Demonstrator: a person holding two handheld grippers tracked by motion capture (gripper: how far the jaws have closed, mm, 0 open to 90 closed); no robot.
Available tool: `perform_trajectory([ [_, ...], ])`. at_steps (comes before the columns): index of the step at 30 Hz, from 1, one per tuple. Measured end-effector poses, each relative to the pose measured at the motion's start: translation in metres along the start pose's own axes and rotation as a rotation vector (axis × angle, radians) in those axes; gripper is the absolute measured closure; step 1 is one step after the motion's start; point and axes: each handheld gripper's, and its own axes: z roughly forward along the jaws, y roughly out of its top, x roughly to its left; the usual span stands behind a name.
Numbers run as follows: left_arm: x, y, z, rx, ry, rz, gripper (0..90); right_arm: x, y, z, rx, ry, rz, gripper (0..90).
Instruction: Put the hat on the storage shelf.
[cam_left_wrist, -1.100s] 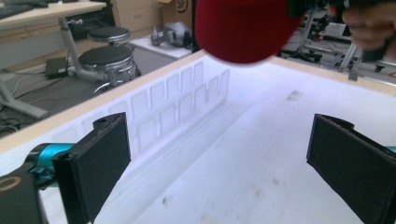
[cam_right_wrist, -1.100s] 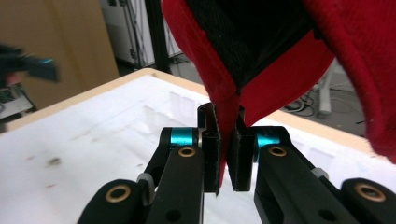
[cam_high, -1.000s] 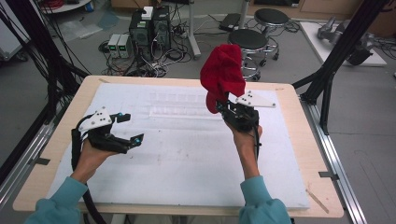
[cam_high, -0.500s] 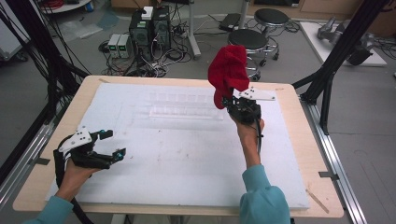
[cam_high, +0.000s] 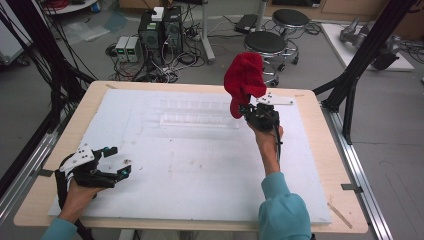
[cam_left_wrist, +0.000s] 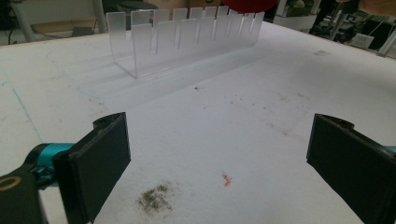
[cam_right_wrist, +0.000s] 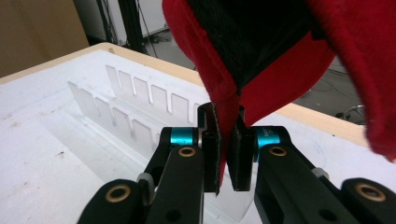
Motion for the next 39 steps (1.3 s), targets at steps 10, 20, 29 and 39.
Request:
perform_trajectory([
  [10, -0.001, -0.006, -0.004, -0.012, 0.003, -0.012, 6.5, -0.002, 0.001, -0.001, 0.017, 0.01, -0.003, 85.7],
  [20, 0.0, -0.007, -0.004, -0.013, 0.007, -0.019, 6.6, -0.008, 0.012, -0.001, 0.066, 0.045, -0.039, 85.7],
  [29, 0.0, -0.007, -0.004, -0.025, 0.026, -0.017, 6.5, -0.013, 0.012, 0.0, 0.071, 0.059, -0.008, 85.7],
  [39, 0.001, -0.007, -0.004, -0.029, 0.03, -0.022, 6.5, -0.015, 0.012, -0.002, 0.075, 0.062, 0.036, 85.7],
])
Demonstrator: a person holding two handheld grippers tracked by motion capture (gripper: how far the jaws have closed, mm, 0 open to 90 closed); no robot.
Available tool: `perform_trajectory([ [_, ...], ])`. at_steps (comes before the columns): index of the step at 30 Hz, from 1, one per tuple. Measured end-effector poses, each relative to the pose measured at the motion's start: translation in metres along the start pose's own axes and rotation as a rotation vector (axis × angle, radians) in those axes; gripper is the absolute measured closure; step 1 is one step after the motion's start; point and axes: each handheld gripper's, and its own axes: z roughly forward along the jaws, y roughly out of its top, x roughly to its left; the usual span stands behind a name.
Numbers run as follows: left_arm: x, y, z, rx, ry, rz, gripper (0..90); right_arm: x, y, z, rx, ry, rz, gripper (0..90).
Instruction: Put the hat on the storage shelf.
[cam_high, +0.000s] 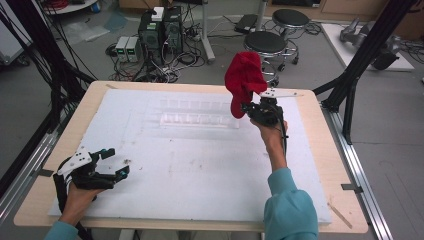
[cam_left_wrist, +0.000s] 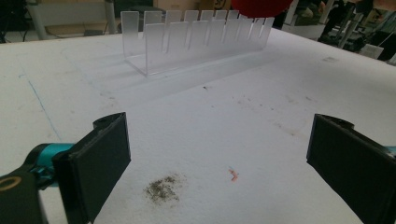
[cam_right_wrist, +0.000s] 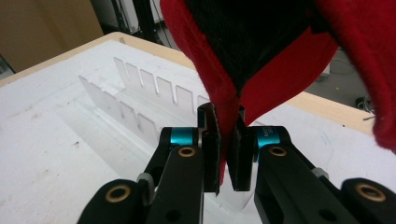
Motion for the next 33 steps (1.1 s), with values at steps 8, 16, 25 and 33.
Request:
perform_trajectory([
  [8, 0.0, 0.0, 0.0, -0.002, -0.002, -0.005, 6.5, 0.003, 0.001, -0.001, 0.011, -0.009, 0.001, 85.6],
  [16, 0.0, 0.0, 0.0, -0.002, -0.004, -0.005, 6.6, 0.002, -0.003, 0.007, 0.072, 0.005, -0.005, 85.6],
  [25, -0.001, 0.0, 0.0, -0.001, 0.001, 0.002, 6.5, -0.002, -0.009, 0.015, 0.082, 0.016, -0.001, 85.5],
  [33, -0.002, -0.001, -0.002, -0.02, 0.025, 0.014, 6.6, 0.0, -0.017, 0.013, 0.066, -0.014, -0.039, 79.8],
])
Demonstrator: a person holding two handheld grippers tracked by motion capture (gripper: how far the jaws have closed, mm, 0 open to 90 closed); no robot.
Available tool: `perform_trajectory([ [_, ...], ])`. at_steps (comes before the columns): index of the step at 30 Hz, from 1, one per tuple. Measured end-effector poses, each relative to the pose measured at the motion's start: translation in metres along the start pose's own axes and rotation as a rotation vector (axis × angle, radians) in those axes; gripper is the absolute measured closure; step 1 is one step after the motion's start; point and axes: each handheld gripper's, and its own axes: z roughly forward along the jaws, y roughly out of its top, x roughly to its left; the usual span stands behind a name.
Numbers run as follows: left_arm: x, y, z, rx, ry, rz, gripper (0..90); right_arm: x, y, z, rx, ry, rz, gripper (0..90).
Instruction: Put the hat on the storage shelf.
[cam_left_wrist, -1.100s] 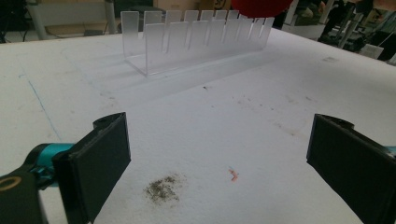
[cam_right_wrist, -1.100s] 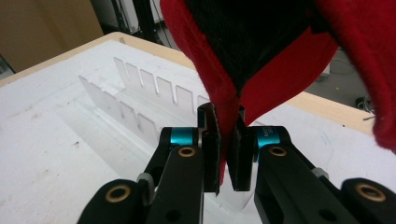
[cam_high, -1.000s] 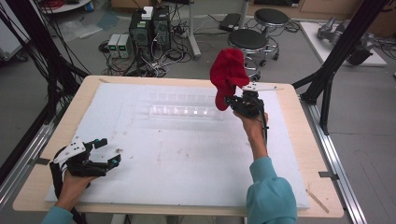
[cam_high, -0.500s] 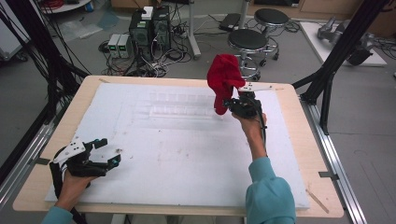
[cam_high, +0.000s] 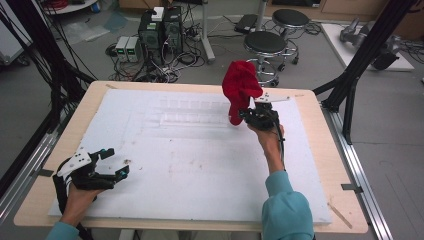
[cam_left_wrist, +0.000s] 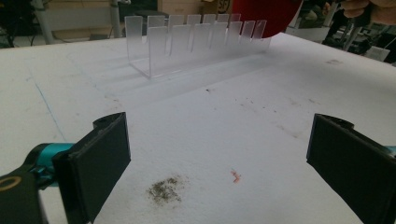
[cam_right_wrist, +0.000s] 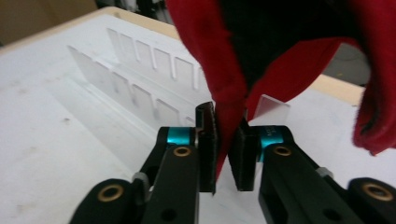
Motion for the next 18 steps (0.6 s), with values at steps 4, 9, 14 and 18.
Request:
perform_trajectory([
  [4, -0.001, 0.0, -0.001, -0.011, 0.014, 0.001, 6.5, 0.002, -0.004, -0.001, -0.011, -0.028, -0.032, 67.1],
  [9, 0.0, 0.0, -0.001, -0.022, 0.021, 0.004, 6.6, 0.003, -0.004, -0.001, -0.005, -0.062, -0.034, 56.0],
  [14, 0.001, 0.0, -0.002, -0.043, 0.033, 0.009, 6.6, 0.008, -0.01, -0.008, -0.006, -0.108, 0.013, 25.7],
  [18, 0.003, -0.001, -0.002, -0.065, 0.055, 0.011, 6.5, 0.013, -0.026, -0.031, -0.053, -0.13, 0.019, 11.4],
])
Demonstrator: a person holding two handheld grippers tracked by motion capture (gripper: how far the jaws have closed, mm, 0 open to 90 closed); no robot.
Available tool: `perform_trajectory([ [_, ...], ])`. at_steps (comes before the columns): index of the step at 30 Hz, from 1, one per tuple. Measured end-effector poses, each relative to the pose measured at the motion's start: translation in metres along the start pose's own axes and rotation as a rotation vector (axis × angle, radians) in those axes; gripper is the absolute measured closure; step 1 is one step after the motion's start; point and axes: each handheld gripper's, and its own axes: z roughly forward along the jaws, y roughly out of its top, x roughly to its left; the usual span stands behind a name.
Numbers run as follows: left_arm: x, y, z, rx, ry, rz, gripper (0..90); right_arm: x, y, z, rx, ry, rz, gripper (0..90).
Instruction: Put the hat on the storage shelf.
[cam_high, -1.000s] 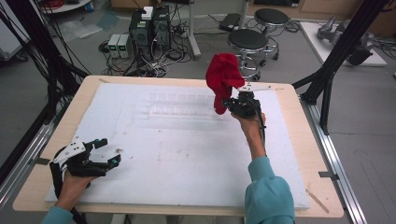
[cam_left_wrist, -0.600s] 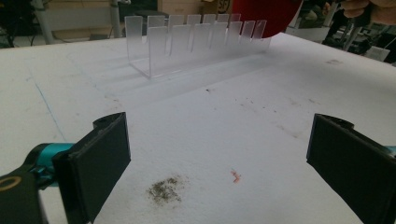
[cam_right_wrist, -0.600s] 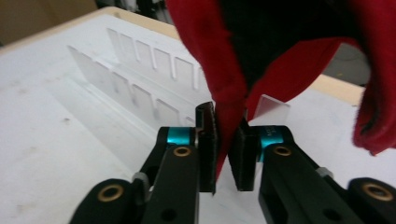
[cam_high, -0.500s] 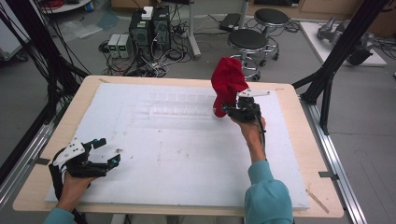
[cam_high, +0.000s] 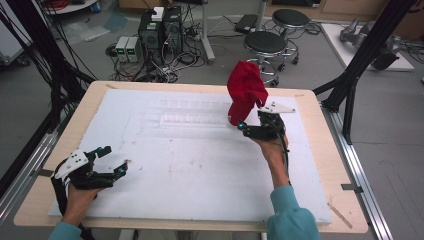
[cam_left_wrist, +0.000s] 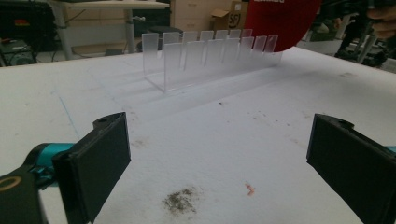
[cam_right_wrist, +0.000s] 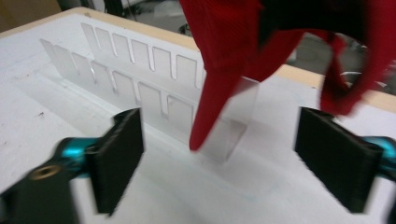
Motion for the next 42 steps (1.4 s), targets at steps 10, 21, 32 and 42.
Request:
perform_trajectory([
  [10, -0.003, -0.002, -0.004, -0.041, 0.044, 0.028, 6.6, 0.011, -0.034, -0.087, -0.154, 0.018, -0.021, 9.4],
  [21, -0.009, -0.005, -0.008, -0.086, 0.081, 0.077, 6.6, 0.018, -0.112, -0.104, -0.3, -0.044, 0.013, 9.4],
  [32, -0.009, -0.006, -0.009, -0.104, 0.091, 0.073, 6.6, 0.023, -0.13, -0.098, -0.315, -0.076, 0.011, 9.4],
  [42, -0.011, -0.007, -0.01, -0.114, 0.099, 0.091, 6.6, 0.026, -0.131, -0.098, -0.317, -0.097, -0.013, 9.4],
])
